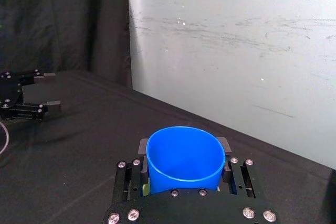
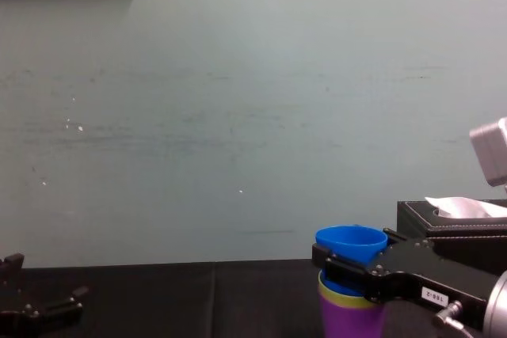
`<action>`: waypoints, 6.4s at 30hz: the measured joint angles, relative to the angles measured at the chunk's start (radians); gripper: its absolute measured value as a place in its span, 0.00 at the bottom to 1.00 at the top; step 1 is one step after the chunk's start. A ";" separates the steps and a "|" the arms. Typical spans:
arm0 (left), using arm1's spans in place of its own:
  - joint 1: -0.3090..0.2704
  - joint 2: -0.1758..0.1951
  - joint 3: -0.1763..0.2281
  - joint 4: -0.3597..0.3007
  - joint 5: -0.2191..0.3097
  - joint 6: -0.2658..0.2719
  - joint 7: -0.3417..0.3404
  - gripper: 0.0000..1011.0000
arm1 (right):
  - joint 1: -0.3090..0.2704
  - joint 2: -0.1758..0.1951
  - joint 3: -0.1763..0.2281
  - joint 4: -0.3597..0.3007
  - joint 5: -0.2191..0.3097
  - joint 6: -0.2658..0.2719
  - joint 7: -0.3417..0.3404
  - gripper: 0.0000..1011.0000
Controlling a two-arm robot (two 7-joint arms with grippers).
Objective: Stack the three plastic cups sequentially using one hand.
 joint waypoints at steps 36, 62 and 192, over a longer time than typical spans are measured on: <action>0.000 0.000 0.000 0.000 0.000 0.000 0.000 1.00 | -0.008 0.003 0.004 -0.016 0.000 0.001 0.000 0.99; 0.000 0.000 0.000 0.000 0.000 0.000 0.000 1.00 | -0.214 0.110 0.119 -0.326 0.051 0.066 -0.080 0.99; 0.000 0.000 0.000 0.000 0.000 0.000 0.000 1.00 | -0.343 0.043 0.185 -0.347 -0.195 0.173 -0.359 0.99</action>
